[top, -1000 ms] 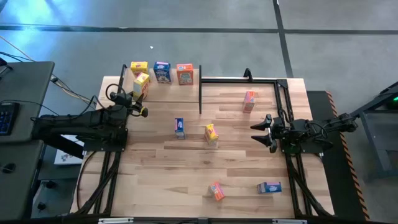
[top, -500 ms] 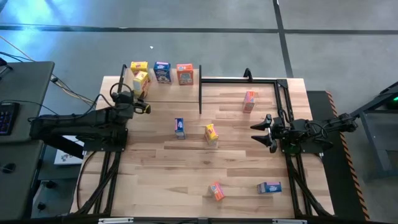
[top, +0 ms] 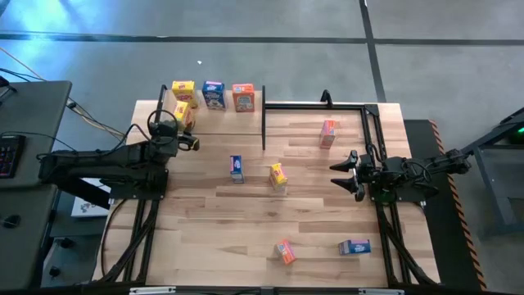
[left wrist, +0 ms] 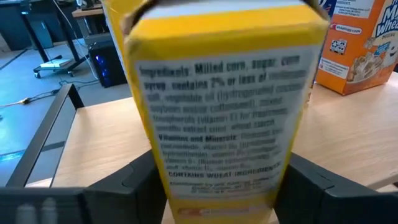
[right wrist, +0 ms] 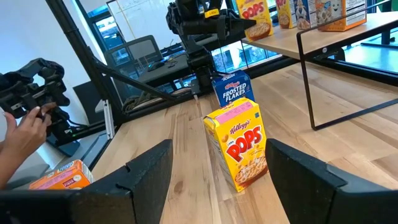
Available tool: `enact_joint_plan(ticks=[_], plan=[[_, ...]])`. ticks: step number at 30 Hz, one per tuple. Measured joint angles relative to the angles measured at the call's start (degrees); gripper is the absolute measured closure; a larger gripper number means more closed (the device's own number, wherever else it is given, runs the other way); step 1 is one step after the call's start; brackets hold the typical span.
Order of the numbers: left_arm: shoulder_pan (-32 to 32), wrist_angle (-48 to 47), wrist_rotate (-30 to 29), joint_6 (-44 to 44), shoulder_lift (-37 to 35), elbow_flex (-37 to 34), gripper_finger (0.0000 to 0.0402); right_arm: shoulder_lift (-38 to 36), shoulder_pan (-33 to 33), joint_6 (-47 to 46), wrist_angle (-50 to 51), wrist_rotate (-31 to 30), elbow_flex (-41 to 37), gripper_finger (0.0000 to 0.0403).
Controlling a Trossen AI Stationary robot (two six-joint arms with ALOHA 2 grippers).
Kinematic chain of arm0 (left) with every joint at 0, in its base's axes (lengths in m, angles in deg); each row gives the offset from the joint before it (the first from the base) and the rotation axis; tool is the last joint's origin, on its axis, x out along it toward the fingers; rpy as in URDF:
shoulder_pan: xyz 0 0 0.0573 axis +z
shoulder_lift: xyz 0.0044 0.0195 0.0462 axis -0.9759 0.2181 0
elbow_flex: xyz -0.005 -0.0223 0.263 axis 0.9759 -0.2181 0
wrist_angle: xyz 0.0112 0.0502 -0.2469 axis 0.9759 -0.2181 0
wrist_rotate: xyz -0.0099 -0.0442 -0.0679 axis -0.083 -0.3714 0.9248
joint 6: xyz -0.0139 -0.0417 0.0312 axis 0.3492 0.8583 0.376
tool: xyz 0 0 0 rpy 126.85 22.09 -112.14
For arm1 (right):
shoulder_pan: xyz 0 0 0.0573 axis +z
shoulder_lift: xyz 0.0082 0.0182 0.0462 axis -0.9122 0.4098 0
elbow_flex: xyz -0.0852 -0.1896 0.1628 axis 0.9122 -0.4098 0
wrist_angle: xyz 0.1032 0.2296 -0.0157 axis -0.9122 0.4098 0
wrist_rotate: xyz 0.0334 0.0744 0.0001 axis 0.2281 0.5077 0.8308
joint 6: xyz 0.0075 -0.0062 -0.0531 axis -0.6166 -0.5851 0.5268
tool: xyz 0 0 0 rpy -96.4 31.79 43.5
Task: Stack cereal on shelf
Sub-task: Put the right yellow cereal box on the shelf aligned with the other yellow cereal box
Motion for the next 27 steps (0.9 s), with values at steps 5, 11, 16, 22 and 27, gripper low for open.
enact_joint_plan(ticks=[5,11,16,22,27], plan=[[0.00,-0.16,-0.05,-0.04,-0.70,0.00,0.0149,0.00,0.00,0.00,0.00,0.01,0.00,0.0155],[-0.17,-0.15,0.06,-0.08,-2.50,-0.02,0.0131,0.00,0.02,0.00,0.00,0.00,0.00,0.0155],[-0.20,0.46,1.43,-1.93,-4.57,-0.04,0.0130,0.00,0.00,0.00,0.00,0.01,0.00,0.0155],[-0.20,3.73,2.71,-6.68,-7.27,-0.04,0.0130,0.00,0.01,0.00,0.00,0.01,0.00,0.0155],[-0.20,6.61,2.90,-10.75,-9.38,-0.04,0.0130,0.00,0.00,0.00,0.00,0.01,0.00,0.0155]])
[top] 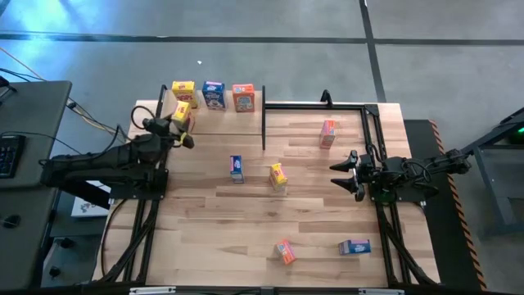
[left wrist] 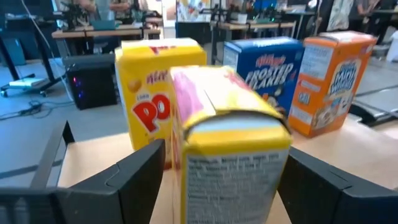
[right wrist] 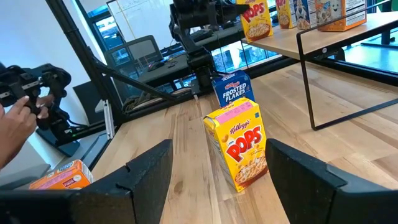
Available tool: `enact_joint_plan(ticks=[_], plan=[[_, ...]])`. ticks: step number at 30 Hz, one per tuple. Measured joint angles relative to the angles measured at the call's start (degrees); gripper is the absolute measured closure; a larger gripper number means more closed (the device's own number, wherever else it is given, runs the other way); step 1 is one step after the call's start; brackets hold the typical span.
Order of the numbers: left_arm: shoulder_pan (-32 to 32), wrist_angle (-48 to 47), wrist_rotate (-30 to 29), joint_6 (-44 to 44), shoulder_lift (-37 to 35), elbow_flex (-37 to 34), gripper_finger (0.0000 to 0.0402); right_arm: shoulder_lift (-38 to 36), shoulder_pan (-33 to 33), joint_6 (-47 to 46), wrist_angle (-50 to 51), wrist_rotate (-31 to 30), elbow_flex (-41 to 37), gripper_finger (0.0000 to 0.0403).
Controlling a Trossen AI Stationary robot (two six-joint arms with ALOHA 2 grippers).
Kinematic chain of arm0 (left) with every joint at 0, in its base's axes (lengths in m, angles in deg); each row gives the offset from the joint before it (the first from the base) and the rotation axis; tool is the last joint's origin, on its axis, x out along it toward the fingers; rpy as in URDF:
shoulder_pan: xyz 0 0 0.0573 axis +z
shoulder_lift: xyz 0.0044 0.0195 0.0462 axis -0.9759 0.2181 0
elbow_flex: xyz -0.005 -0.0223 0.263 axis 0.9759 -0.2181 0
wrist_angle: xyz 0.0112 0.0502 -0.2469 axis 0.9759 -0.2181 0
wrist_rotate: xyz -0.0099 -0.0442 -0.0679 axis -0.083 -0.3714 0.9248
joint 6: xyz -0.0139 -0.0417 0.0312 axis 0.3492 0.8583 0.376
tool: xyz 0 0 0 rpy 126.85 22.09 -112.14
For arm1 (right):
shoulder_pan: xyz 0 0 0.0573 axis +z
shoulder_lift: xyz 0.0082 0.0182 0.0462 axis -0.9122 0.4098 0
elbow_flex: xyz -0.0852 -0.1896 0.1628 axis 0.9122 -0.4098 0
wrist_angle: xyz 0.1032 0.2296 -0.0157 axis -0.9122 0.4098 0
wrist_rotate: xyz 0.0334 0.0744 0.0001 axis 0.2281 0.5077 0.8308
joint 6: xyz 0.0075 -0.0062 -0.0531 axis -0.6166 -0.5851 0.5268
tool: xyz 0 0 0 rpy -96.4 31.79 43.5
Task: Stack cereal on shelf
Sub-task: Put the right yellow cereal box on the shelf aligned with the other yellow cereal box
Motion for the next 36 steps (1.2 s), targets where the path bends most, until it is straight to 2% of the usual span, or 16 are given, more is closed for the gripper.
enact_joint_plan(ticks=[16,20,23,29,36], plan=[[0.00,13.99,1.78,-16.43,-7.55,0.00,0.0130,0.00,0.01,0.00,0.00,0.00,0.00,0.0155],[0.00,16.51,4.97,-19.03,-8.23,0.02,0.0130,-0.01,0.01,0.00,0.00,0.00,0.00,0.0155],[0.00,17.84,10.14,-19.98,-8.34,0.09,0.0130,0.00,0.01,0.00,0.00,0.00,-0.01,0.0155],[-2.64,12.59,20.36,-19.50,-8.31,2.62,0.0130,0.00,0.02,0.00,0.00,-0.02,0.00,0.0155],[-8.61,5.38,22.21,-16.21,-8.27,3.61,0.0131,0.00,0.02,0.00,0.00,0.00,0.00,0.0155]])
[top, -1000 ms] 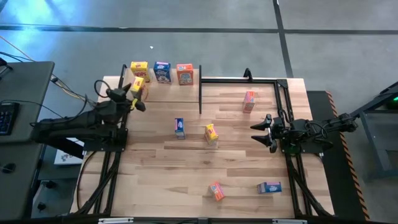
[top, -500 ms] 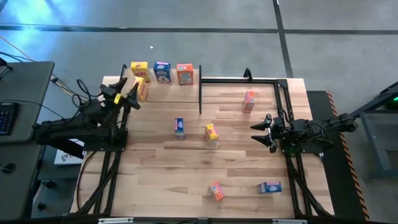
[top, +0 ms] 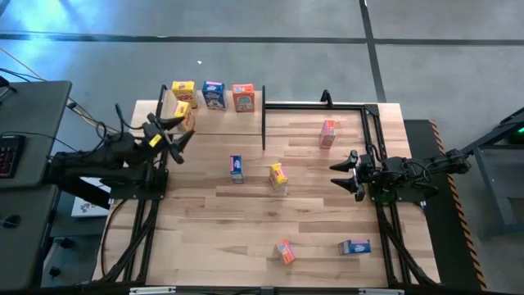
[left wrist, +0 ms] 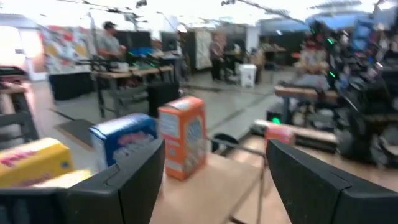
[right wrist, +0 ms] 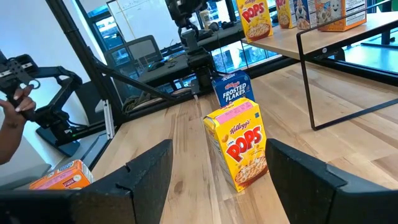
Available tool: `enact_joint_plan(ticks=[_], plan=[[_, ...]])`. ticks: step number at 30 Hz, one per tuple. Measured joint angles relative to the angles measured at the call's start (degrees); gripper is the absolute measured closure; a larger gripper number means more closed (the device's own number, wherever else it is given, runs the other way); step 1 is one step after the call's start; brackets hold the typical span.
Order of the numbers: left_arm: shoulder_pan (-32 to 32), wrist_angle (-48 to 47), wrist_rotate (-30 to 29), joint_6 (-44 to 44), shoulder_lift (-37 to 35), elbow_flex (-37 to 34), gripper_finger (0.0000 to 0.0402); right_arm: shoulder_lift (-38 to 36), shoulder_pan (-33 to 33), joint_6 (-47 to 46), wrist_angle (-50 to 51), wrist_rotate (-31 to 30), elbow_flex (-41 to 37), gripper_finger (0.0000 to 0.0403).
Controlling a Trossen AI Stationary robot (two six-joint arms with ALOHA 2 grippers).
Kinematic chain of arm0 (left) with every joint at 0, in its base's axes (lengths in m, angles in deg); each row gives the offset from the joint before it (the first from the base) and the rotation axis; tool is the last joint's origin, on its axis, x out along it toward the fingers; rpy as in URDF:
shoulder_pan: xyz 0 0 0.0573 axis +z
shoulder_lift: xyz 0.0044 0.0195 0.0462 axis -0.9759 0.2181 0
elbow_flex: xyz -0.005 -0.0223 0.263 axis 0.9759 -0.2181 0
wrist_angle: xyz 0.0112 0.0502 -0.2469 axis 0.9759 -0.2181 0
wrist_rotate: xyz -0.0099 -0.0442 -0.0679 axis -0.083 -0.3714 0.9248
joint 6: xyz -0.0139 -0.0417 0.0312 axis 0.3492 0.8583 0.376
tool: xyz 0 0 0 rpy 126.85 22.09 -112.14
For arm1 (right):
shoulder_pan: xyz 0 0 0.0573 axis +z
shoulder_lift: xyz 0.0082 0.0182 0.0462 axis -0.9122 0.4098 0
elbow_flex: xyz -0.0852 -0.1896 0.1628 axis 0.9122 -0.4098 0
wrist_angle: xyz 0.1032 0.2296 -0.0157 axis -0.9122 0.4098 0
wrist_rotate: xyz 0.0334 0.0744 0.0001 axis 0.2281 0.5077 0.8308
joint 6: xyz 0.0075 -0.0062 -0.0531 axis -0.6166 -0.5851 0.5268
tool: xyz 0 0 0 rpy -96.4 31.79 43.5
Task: Stack cereal on shelf
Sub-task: Put the right yellow cereal box on the shelf aligned with the other yellow cereal box
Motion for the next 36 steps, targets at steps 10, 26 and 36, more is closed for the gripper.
enact_joint_plan(ticks=[10,26,36], plan=[[-7.48,-6.45,-5.92,6.58,4.76,0.00,0.0131,0.00,0.00,0.00,0.00,0.00,0.00,0.0155],[-9.47,-14.31,-22.60,17.97,13.56,-0.02,0.0131,-0.01,0.00,0.00,0.00,-0.01,-0.02,0.0155],[-9.44,-21.41,-27.12,25.54,14.25,-0.07,0.0131,-0.01,0.00,0.00,0.00,0.00,-0.01,0.0155]])
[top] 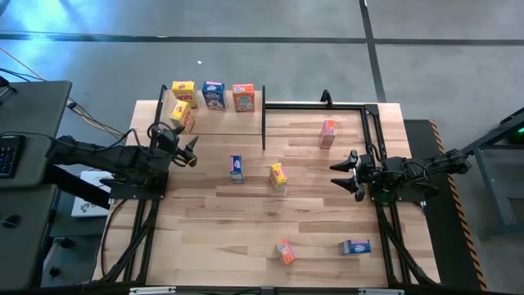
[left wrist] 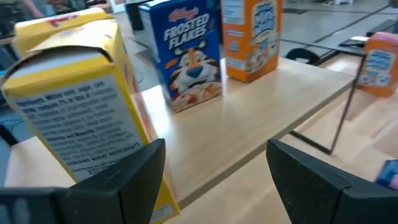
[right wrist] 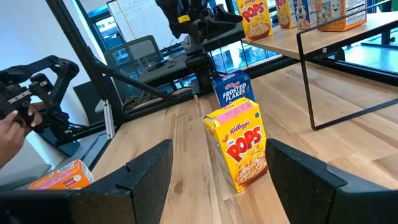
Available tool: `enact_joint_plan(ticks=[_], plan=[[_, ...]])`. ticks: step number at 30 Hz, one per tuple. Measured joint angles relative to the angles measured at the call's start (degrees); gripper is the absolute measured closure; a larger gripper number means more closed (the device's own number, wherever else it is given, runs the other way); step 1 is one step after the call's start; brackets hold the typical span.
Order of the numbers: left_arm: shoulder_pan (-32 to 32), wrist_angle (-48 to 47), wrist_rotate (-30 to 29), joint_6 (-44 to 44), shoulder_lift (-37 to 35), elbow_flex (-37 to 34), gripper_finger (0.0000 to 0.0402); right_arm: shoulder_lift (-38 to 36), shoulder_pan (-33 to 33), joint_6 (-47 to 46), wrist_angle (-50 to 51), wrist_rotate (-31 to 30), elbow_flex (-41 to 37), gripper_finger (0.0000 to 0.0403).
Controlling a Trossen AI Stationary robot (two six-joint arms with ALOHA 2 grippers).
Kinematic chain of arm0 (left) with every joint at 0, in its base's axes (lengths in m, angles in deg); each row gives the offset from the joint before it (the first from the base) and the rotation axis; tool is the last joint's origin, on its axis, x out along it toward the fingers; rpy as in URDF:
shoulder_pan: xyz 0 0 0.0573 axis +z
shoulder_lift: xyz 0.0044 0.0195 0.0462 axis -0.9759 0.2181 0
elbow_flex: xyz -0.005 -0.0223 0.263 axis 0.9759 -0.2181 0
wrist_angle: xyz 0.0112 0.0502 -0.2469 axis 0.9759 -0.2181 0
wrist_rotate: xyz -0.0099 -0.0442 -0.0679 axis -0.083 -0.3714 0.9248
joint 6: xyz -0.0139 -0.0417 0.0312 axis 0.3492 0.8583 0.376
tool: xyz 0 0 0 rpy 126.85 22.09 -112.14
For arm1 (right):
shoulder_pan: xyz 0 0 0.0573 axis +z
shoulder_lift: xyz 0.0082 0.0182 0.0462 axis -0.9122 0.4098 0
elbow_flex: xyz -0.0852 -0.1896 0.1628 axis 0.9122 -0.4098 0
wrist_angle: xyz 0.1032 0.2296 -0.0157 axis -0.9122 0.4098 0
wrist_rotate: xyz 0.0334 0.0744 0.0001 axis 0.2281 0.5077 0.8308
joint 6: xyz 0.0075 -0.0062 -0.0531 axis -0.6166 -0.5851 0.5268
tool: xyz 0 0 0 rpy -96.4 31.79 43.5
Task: Stack cereal on shelf
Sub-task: Put the right yellow cereal box on the shelf aligned with the other yellow cereal box
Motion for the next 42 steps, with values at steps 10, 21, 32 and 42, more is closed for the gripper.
enact_joint_plan(ticks=[10,21,32,42], plan=[[0.00,-1.91,-3.01,0.95,0.00,0.00,0.0131,0.01,-0.01,0.00,0.00,-0.01,0.01,0.0155],[0.00,-4.39,1.20,5.94,0.00,0.00,0.0131,0.00,-0.01,0.00,0.00,0.00,0.00,0.0155],[0.09,-10.16,1.67,13.63,0.00,0.00,0.0131,0.00,0.00,0.00,0.00,-0.01,0.00,0.0155],[0.64,-10.44,-3.89,12.83,0.00,0.00,0.0131,0.00,0.00,0.00,0.00,-0.02,-0.01,0.0155]])
